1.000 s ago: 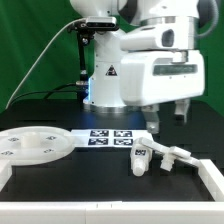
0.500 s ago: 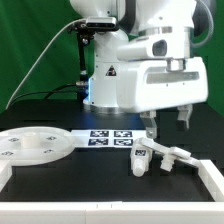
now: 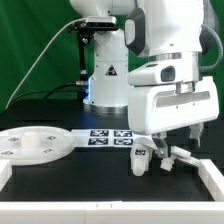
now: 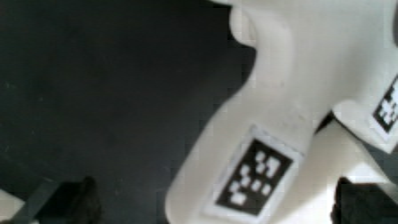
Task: Assemble round table
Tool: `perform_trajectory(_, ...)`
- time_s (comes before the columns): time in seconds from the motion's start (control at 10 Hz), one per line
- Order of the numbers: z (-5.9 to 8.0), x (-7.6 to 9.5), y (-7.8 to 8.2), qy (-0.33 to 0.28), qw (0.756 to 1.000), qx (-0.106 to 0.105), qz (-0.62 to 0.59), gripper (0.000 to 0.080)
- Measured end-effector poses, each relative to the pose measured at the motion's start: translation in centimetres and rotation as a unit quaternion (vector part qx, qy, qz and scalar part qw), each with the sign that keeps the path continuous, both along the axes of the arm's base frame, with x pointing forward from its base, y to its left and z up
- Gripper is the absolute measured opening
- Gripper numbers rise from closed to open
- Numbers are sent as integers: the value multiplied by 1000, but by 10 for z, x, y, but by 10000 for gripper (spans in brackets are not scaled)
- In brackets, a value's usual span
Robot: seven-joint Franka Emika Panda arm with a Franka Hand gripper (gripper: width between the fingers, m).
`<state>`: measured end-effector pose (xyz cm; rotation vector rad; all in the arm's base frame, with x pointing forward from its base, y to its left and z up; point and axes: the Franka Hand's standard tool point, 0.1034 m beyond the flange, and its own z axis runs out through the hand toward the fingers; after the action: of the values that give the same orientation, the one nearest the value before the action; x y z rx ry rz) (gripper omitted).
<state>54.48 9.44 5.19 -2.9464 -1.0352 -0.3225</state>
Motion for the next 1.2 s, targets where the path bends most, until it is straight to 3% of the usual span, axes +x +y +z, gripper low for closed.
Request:
perform_trajectory(0.6,-17,-5,-6,12,1000,-2,4,650)
perform_trajectory(0.8,-19,-5,-16,12,1000,-6,15,650)
perform_trajectory(0.9,-19,-6,-15,12,1000,-5,15,514)
perform_trajectory(1.0,-19,-6,-15,12,1000,-5,16,514)
perform_trajectory(1.2,-19,-6,-15,12,1000,-5,16,232)
